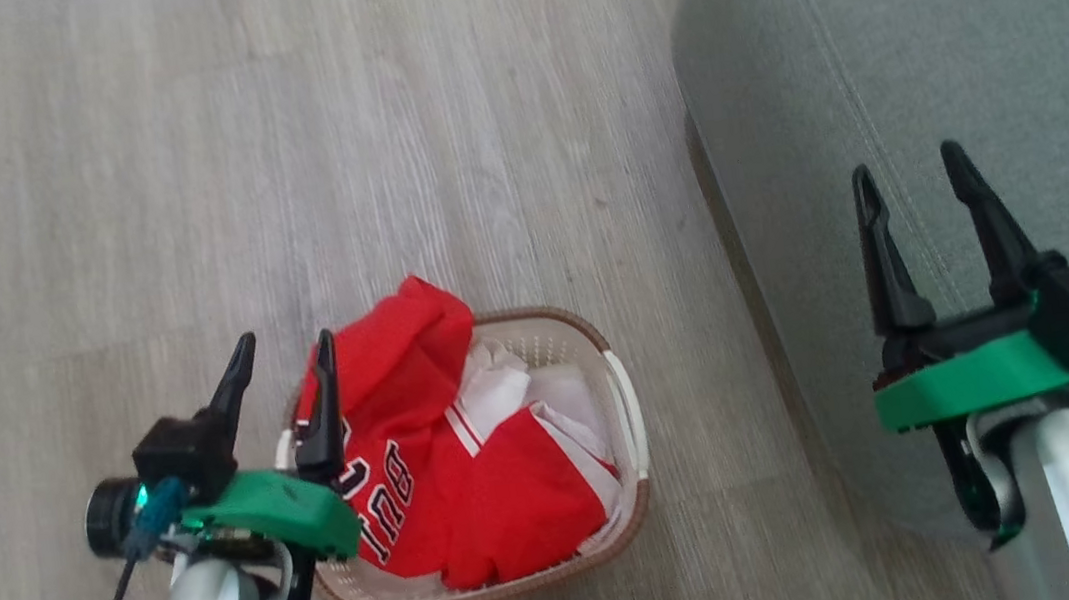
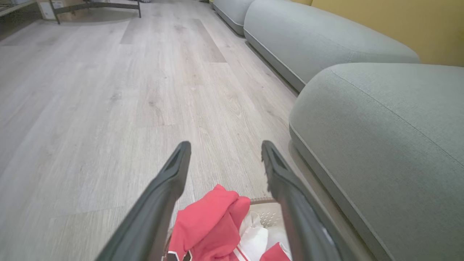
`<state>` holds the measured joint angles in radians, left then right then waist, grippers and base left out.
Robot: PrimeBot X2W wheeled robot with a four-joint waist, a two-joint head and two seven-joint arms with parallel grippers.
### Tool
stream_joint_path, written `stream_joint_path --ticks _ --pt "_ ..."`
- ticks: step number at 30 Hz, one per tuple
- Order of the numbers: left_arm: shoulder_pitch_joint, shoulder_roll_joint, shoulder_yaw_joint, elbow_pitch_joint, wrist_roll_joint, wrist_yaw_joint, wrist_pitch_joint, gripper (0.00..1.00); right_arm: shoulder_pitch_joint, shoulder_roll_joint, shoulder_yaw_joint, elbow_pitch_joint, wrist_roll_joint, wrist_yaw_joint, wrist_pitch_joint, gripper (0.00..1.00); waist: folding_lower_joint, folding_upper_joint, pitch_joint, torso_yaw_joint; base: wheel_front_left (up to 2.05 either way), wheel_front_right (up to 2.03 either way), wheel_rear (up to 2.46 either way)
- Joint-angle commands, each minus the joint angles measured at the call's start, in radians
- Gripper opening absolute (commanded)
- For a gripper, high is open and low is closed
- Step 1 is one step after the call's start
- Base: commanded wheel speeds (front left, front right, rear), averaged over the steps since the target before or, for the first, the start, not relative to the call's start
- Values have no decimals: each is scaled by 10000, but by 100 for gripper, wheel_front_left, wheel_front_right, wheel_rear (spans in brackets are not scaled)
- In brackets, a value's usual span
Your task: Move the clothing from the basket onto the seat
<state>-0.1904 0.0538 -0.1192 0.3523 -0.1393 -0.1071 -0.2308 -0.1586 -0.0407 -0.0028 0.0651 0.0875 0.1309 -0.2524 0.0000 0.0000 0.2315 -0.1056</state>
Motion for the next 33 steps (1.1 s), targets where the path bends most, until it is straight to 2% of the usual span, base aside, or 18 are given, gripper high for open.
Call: stream_joint_path --ticks 1,14,27,33 --pt "-477 162 220 -93 -64 -58 -68 100 -434 -95 235 -426 -6 -2 -93 100 0 0 390 -207 0 0 0" --pt "-2027 404 -268 2231 -694 -196 865 100 -1401 -95 66 -1135 293 -2 -93 100 0 0 2097 -709 0 0 0" --pt "-4168 492 -1466 5630 -1425 -233 1716 100 -2301 -95 -217 -2091 582 -2 -93 100 0 0 4047 -947 0 0 0" --pt "-5234 636 -1638 6966 -1462 -207 1824 100 -2658 -95 -294 -2679 699 -2 -93 100 0 0 4891 -1026 0 0 0"
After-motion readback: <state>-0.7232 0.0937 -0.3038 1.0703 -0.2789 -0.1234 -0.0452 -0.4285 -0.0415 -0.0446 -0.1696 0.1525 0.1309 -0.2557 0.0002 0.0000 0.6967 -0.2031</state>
